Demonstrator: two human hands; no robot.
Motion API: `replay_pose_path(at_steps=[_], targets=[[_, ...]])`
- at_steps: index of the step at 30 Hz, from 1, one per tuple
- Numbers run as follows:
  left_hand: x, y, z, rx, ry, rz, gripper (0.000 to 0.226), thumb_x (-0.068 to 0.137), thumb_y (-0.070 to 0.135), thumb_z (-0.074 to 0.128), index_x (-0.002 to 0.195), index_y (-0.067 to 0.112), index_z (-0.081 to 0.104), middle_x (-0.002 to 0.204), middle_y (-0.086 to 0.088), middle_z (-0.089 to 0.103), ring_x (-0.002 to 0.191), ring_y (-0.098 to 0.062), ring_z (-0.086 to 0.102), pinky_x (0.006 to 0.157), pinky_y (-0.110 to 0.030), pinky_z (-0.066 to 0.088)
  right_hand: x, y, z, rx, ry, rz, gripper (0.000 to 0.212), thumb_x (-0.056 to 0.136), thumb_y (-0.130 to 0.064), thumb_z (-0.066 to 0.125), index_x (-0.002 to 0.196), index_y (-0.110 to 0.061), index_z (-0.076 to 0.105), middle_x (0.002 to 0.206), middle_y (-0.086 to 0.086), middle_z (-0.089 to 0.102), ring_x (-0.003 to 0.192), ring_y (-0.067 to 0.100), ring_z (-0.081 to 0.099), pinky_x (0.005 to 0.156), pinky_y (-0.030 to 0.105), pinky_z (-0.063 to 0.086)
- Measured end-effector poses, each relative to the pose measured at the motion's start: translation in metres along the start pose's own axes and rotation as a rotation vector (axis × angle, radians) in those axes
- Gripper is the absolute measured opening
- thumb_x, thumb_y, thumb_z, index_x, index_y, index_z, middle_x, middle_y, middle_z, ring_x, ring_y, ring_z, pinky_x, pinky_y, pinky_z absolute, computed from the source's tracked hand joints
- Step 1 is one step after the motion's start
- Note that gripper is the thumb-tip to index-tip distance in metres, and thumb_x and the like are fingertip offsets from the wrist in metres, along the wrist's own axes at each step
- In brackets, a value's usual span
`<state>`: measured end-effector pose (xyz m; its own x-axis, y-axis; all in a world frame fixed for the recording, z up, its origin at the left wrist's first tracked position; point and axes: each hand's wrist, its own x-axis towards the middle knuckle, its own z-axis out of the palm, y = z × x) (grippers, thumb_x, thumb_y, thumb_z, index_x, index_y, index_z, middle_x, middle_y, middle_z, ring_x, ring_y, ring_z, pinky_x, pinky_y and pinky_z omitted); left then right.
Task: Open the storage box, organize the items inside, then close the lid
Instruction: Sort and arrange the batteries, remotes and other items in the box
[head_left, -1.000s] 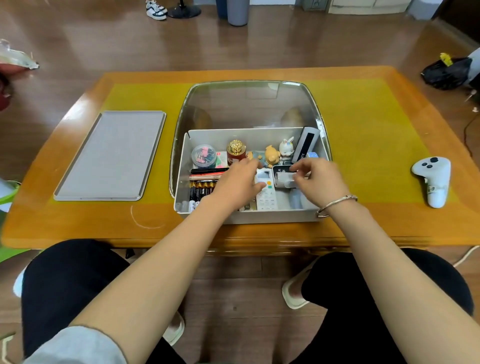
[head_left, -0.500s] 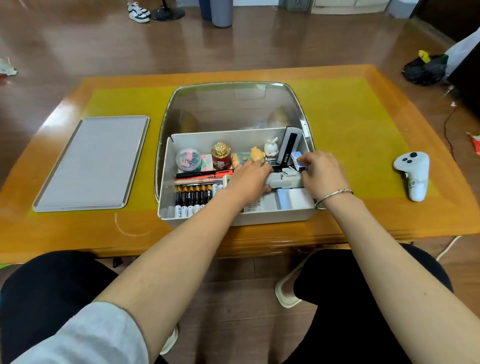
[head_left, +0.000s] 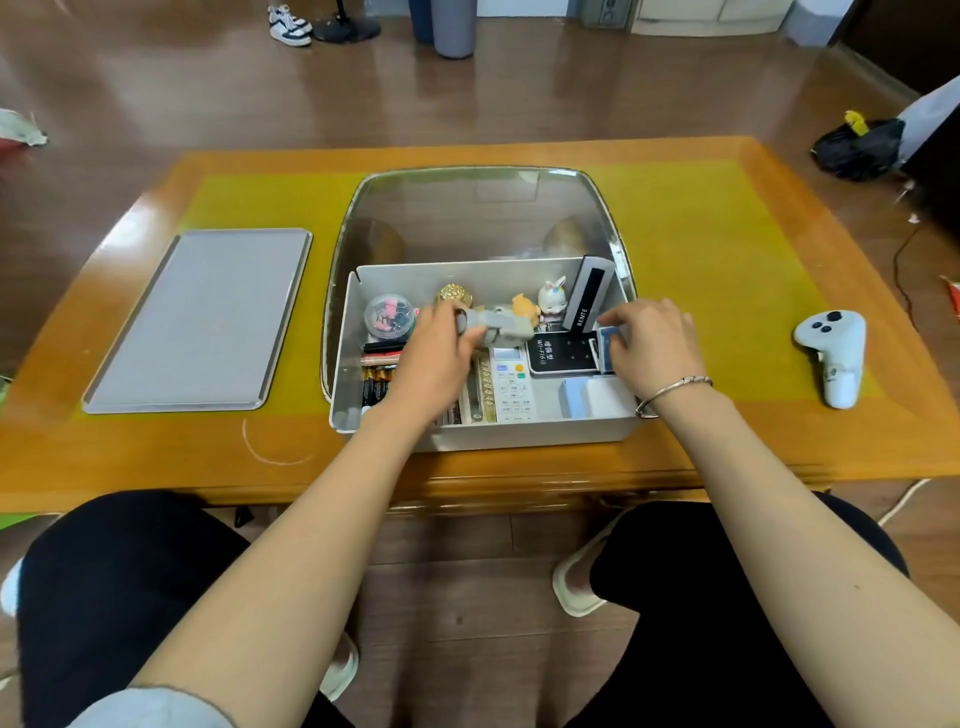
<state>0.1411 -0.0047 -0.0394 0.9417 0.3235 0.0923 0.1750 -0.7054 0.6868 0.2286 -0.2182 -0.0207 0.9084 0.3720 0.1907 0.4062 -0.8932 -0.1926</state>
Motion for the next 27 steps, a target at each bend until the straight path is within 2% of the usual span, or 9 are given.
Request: replay_pose_path(at_steps=[4,6,10,13,16,18,23,25,27], targets=[[-0.005,-0.004,-0.012,-0.096,0.117,-0.110,0.031,0.100,0.043,0.038,0.102,0.014,0.050,0.093,0.002,0.056,0.085,-0.012,0.050,0.060,-0.017,0.032,0.005,-0.012,-0.004,0.025,0.000,-0.043,0.029,0.089,-0.012,0.051,0.112,-0.022,0.066,0.114,0.003,0.065,0.110,0.028,0.049,0.087,0.036,0.035],[-0.007,-0.003,-0.017,-0.109,0.137,-0.115,0.031,0.101,0.044,0.037,0.098,0.015,0.049,0.088,0.002,0.056,0.081,-0.013,0.052,0.057,-0.017,0.032,0.007,-0.018,-0.005,0.031,-0.015,-0.065,0.028,0.089,-0.015,0.051,0.113,-0.022,0.065,0.113,0.001,0.066,0.110,0.027,0.050,0.088,0.036,0.035],[-0.016,-0.007,-0.021,-0.119,0.177,-0.112,0.031,0.100,0.043,0.038,0.102,0.015,0.049,0.096,0.000,0.059,0.088,-0.017,0.056,0.064,-0.027,0.038,0.009,-0.023,-0.009,0.038,-0.035,-0.053,0.029,0.089,-0.015,0.051,0.115,-0.021,0.064,0.110,0.003,0.068,0.109,0.028,0.054,0.091,0.037,0.040],[-0.027,-0.018,-0.021,-0.120,0.270,-0.106,0.033,0.101,0.036,0.040,0.122,0.012,0.047,0.116,-0.003,0.056,0.102,-0.014,0.052,0.077,-0.022,0.038,0.014,-0.015,-0.014,0.059,-0.071,0.077,0.027,0.089,-0.013,0.049,0.110,-0.015,0.066,0.106,0.011,0.069,0.097,0.033,0.061,0.081,0.039,0.052],[-0.034,-0.026,-0.018,-0.142,0.316,-0.137,0.037,0.102,0.030,0.041,0.130,0.007,0.042,0.130,-0.010,0.053,0.116,-0.021,0.051,0.077,-0.011,0.033,0.017,-0.013,-0.012,-0.048,-0.179,0.137,0.012,0.087,-0.011,0.054,0.092,-0.004,0.062,0.098,0.019,0.065,0.082,0.036,0.059,0.066,0.036,0.050],[-0.035,-0.027,-0.016,-0.141,0.313,-0.159,0.039,0.101,0.031,0.040,0.132,0.007,0.040,0.131,-0.010,0.052,0.117,-0.021,0.051,0.077,-0.014,0.035,0.017,-0.019,-0.008,-0.128,-0.253,0.149,0.009,0.086,-0.011,0.059,0.082,-0.006,0.053,0.096,0.020,0.063,0.075,0.033,0.054,0.059,0.032,0.041],[-0.036,-0.026,-0.013,-0.076,0.304,-0.203,0.043,0.101,0.038,0.038,0.133,0.011,0.039,0.131,-0.010,0.054,0.116,-0.025,0.055,0.082,-0.035,0.050,0.026,-0.030,0.008,-0.197,-0.314,0.155,0.016,0.086,-0.016,0.063,0.098,-0.006,0.060,0.103,0.015,0.061,0.094,0.033,0.060,0.063,0.030,0.041],[-0.037,-0.022,-0.012,-0.021,0.323,-0.209,0.042,0.101,0.041,0.036,0.131,0.012,0.040,0.128,-0.009,0.056,0.112,-0.026,0.058,0.081,-0.043,0.053,0.029,-0.030,0.010,-0.213,-0.317,0.159,0.015,0.086,-0.013,0.062,0.099,-0.006,0.061,0.103,0.016,0.061,0.094,0.033,0.060,0.063,0.029,0.041],[-0.038,-0.020,-0.011,0.014,0.334,-0.195,0.041,0.101,0.042,0.035,0.130,0.013,0.040,0.126,-0.008,0.058,0.109,-0.027,0.060,0.078,-0.043,0.053,0.030,-0.026,0.012,-0.201,-0.306,0.131,0.009,0.085,-0.011,0.061,0.093,-0.006,0.059,0.102,0.017,0.062,0.091,0.034,0.060,0.063,0.030,0.040]])
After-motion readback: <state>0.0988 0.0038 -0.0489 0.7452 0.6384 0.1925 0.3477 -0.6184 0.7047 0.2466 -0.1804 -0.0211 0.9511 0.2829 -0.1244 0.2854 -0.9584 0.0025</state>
